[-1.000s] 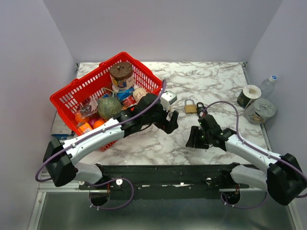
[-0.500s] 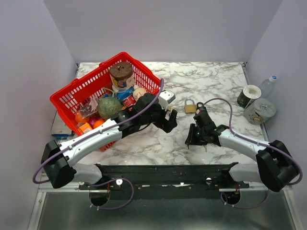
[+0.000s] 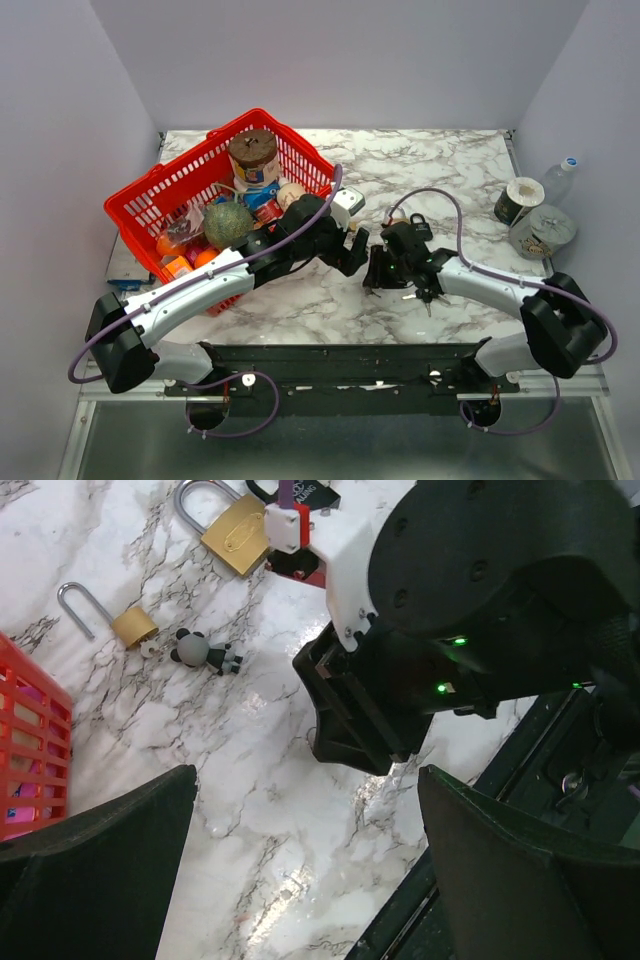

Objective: Unlock with the key
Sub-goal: Pick up the key from the center of the board.

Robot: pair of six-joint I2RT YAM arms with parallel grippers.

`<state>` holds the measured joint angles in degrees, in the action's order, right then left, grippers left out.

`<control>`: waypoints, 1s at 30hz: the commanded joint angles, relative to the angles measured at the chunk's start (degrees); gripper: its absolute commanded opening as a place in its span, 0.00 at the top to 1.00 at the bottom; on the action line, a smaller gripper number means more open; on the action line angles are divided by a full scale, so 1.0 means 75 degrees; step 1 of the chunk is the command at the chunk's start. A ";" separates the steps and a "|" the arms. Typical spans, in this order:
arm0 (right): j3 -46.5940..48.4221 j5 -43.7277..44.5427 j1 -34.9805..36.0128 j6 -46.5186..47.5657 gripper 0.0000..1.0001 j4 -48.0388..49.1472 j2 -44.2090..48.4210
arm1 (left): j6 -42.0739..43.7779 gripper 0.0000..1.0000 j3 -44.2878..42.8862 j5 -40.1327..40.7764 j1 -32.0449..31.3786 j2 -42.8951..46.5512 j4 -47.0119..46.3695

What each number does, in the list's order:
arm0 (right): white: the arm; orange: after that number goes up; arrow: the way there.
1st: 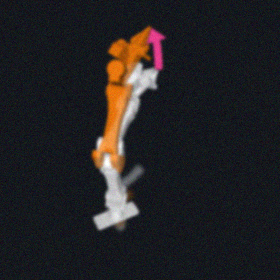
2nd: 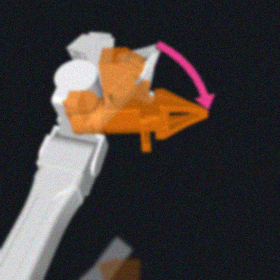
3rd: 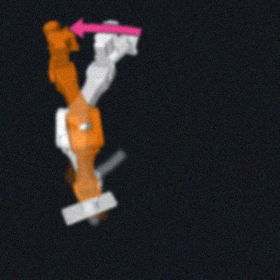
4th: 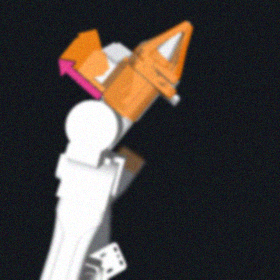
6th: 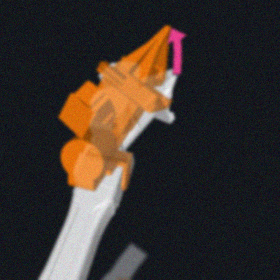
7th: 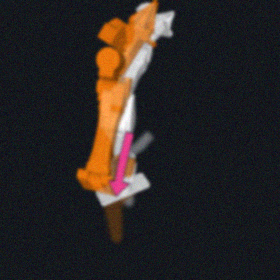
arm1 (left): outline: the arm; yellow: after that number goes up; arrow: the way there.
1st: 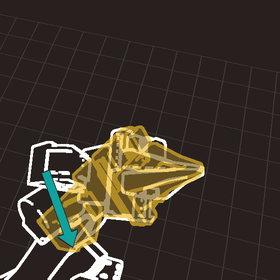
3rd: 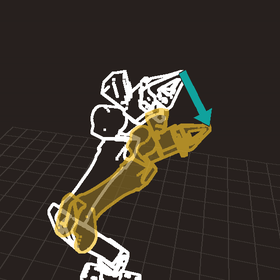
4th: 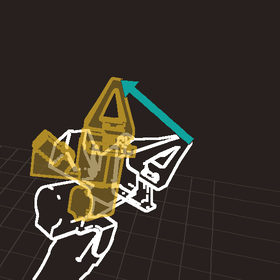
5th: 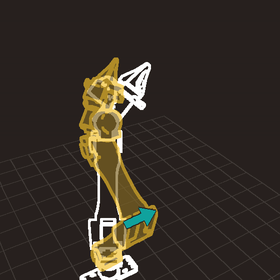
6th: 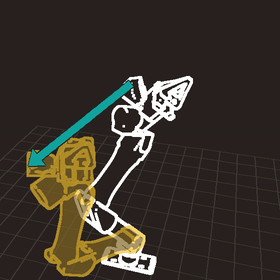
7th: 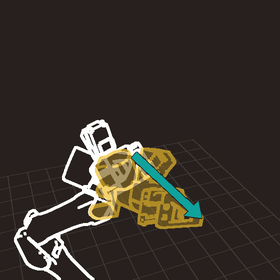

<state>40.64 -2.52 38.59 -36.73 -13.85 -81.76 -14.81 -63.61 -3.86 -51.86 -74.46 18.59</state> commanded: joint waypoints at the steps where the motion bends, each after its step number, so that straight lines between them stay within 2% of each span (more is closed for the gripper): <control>1: 0.0054 0.0758 0.0035 0.0701 0.49 -0.0473 0.0728 | 0.0041 0.01 -0.0061 0.0069 -0.0023 0.0154 0.0029; 8: 0.0065 0.0759 0.0046 0.1592 0.48 -0.1024 0.0495 | 0.0064 0.01 -0.0026 -0.0001 -0.0035 0.0131 -0.0018; 16: 0.0370 0.0559 0.0292 0.2448 0.49 -0.0849 0.0109 | 0.0064 0.01 -0.0002 -0.0037 -0.0035 0.0084 -0.0065; 25: 0.0604 0.0875 0.0843 0.1617 0.48 -0.0299 -0.0489 | 0.0064 0.01 0.0021 0.0046 -0.0035 0.0084 -0.0076; 30: 0.0721 0.1659 0.1217 0.1195 0.48 -0.0122 -0.1005 | 0.0064 0.01 0.0009 0.0081 -0.0035 0.0119 -0.0053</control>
<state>44.21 3.46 45.50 -24.23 -16.99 -86.02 -14.79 -63.61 -3.81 -51.88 -74.46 18.52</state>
